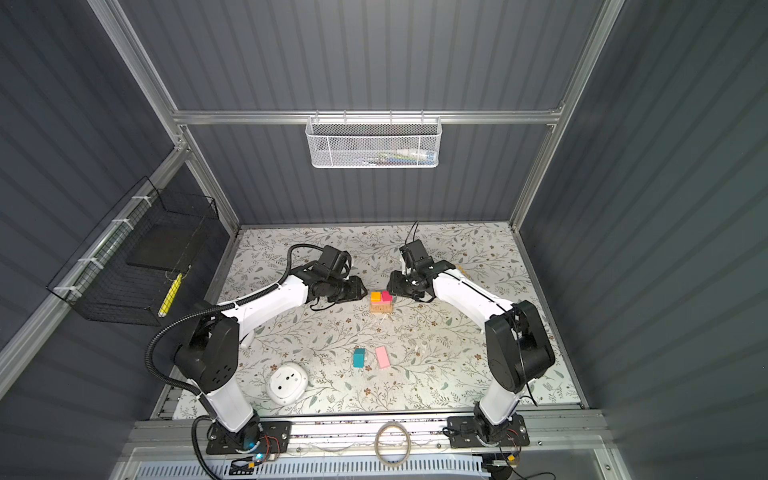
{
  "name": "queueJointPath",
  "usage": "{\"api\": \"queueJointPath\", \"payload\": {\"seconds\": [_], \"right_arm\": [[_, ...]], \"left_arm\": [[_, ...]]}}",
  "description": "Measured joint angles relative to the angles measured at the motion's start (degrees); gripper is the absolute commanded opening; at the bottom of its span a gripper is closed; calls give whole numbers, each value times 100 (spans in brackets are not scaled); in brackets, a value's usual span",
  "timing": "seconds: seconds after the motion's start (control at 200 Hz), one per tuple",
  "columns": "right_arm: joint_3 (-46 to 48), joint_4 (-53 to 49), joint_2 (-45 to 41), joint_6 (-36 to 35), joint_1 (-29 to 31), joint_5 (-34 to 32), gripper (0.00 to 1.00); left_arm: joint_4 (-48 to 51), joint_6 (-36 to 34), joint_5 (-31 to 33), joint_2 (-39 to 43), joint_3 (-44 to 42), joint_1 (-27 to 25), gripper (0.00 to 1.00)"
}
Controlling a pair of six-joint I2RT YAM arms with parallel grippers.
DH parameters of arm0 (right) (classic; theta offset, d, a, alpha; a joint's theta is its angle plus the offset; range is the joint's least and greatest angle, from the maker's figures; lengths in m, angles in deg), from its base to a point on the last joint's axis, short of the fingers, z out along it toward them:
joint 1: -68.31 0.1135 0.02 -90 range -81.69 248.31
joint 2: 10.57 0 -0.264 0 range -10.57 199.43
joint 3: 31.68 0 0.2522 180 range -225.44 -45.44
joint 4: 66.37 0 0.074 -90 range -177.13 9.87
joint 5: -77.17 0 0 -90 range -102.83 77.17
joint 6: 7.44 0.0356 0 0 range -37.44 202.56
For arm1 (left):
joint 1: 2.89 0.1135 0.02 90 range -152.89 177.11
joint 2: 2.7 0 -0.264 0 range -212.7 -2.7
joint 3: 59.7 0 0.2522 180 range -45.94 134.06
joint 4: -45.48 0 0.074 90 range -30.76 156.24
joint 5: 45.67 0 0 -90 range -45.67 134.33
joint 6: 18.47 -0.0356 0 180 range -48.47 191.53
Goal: Build the wood block tower
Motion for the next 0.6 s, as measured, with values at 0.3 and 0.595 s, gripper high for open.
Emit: {"api": "queueJointPath", "payload": {"seconds": [0.3,0.595], "right_arm": [[157,413,0,31,-92,291,53],[201,592,35,90,-92,507,50]], "left_arm": [[-20,52,0,-310,199,-125,46],[-15,66,2,-341,369,-229,43]]}}
